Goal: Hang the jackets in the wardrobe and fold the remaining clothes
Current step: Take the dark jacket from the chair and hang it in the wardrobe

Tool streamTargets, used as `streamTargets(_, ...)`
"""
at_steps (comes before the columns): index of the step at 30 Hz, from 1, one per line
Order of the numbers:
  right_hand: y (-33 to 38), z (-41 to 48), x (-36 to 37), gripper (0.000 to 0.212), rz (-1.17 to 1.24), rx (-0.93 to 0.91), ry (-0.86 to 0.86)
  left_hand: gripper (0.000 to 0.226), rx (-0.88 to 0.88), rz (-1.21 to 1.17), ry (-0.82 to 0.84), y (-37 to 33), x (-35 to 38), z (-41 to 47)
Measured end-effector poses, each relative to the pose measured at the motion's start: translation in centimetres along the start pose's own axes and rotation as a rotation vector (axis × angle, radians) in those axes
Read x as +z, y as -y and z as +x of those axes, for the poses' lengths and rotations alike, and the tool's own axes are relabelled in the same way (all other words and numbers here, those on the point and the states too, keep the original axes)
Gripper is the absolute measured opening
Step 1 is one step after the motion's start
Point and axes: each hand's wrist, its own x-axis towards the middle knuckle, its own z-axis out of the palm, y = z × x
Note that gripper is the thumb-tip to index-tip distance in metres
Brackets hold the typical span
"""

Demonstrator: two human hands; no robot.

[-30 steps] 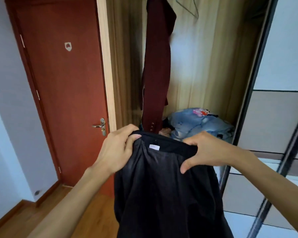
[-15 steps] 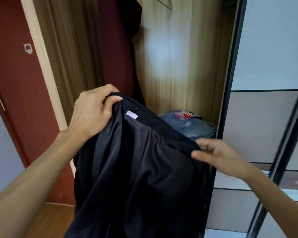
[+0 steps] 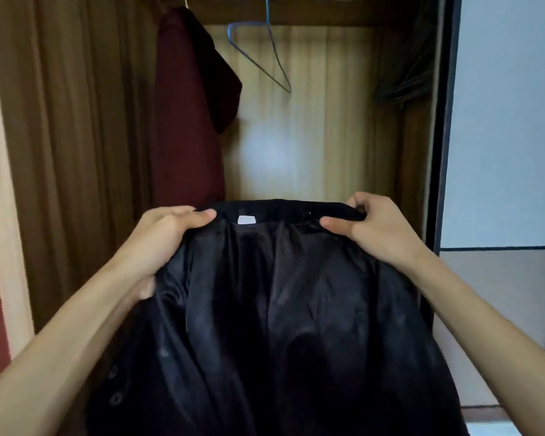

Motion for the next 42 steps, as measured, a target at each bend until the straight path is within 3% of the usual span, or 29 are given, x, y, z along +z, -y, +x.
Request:
streamTargets(3, 0.2, 3.1, 0.1, 0.028, -0.093, 0.015, 0.081, 0.018, -0.033, -0.019, 0.104, -1.7, 1.8, 3.2)
streamTargets(8, -0.3, 6.8, 0.8, 0.047, -0.247, 0.090, 0.299, 0.027, -0.058, -0.084, 0.172, -3.1, 4.3, 8.5)
streamTargets(10, -0.2, 7.9, 1.7, 0.038, -0.236, 0.118, 0.364, 0.036, -0.072, -0.100, 0.181, -3.1, 5.1, 10.2)
streamTargets(13, 1.2, 10.6, 3.2, 0.022, -0.255, 0.055, 0.177, 0.042, -0.078, -0.083, 0.216, -2.4, 6.1, 12.0)
streamTargets(15, 2.9, 13.3, 3.9, 0.024, -0.202, -0.014, -0.014, 0.040, -0.084, -0.062, 0.247, -1.7, 6.4, 12.7)
streamTargets(21, 12.2, 22.0, 4.9, 0.052, 0.150, -0.099, -0.233, 0.035, -0.104, -0.075, 0.322, -0.1, 5.4, 14.0)
streamTargets(24, 16.9, 25.3, 5.9, 0.092, 0.175, -0.071, -0.232, 0.032, -0.100, -0.069, 0.332, 0.2, 4.1, 14.7)
streamTargets(25, 18.3, 26.0, 6.4, 0.096, 0.193, -0.094, -0.208, 0.033, -0.099, -0.062, 0.334, 0.3, 3.6, 14.9)
streamTargets(28, 21.7, 28.2, 7.8, 0.086, 0.171, -0.140, -0.151, 0.037, -0.070, -0.049, 0.340, 0.8, 2.5, 15.3)
streamTargets(31, 23.1, 30.4, 9.2, 0.053, -0.026, -0.107, -0.099, 0.032, -0.031, -0.035, 0.342, 1.6, 1.4, 15.5)
streamTargets(33, 22.7, 32.2, 9.9, 0.036, -0.033, -0.098, -0.143, 0.031, -0.034, -0.052, 0.338, 2.0, 0.5, 15.6)
streamTargets(38, 21.8, 32.8, 9.4, 0.048, 0.310, -0.225, -0.433, 0.034, -0.023, -0.057, 0.340, 2.3, -1.4, 15.9)
streamTargets(42, 20.8, 31.6, 9.3, 0.054, 0.382, -0.316, -0.503, 0.040, -0.015, -0.034, 0.362, 2.1, -1.8, 15.7)
